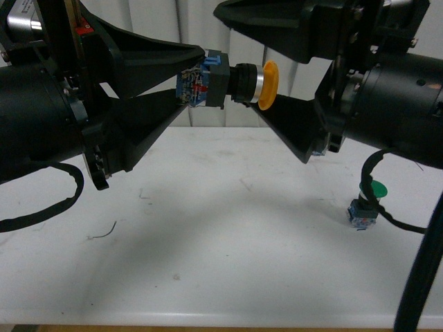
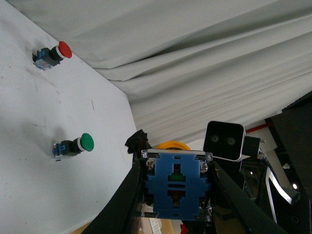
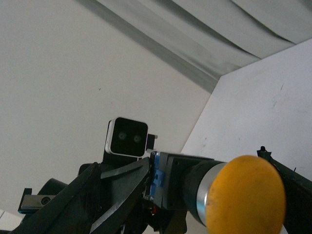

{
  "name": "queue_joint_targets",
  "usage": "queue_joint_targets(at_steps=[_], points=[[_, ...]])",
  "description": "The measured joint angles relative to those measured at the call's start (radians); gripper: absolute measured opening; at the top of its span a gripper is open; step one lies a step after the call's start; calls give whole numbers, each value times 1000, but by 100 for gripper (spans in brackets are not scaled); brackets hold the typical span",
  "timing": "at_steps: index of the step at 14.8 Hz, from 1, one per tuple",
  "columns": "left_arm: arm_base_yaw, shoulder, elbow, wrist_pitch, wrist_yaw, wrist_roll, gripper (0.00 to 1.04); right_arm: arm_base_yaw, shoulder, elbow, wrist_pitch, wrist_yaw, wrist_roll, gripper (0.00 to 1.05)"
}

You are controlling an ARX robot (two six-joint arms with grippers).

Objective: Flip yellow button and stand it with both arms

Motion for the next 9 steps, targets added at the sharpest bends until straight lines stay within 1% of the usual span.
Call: queue_joint_targets(at_steps=[2, 4, 5, 9], points=[[3, 0, -3, 0, 1, 0, 32, 13, 3, 3, -2, -6, 0, 98], [5, 0, -5, 2, 2, 0, 32, 9, 3, 19, -1, -1, 4, 98], [5, 0, -5, 4, 2, 0, 32, 6, 5, 21, -5, 1, 5, 89], [1, 0, -5, 16, 4, -6, 32, 5, 18, 21, -13, 30, 5, 46]])
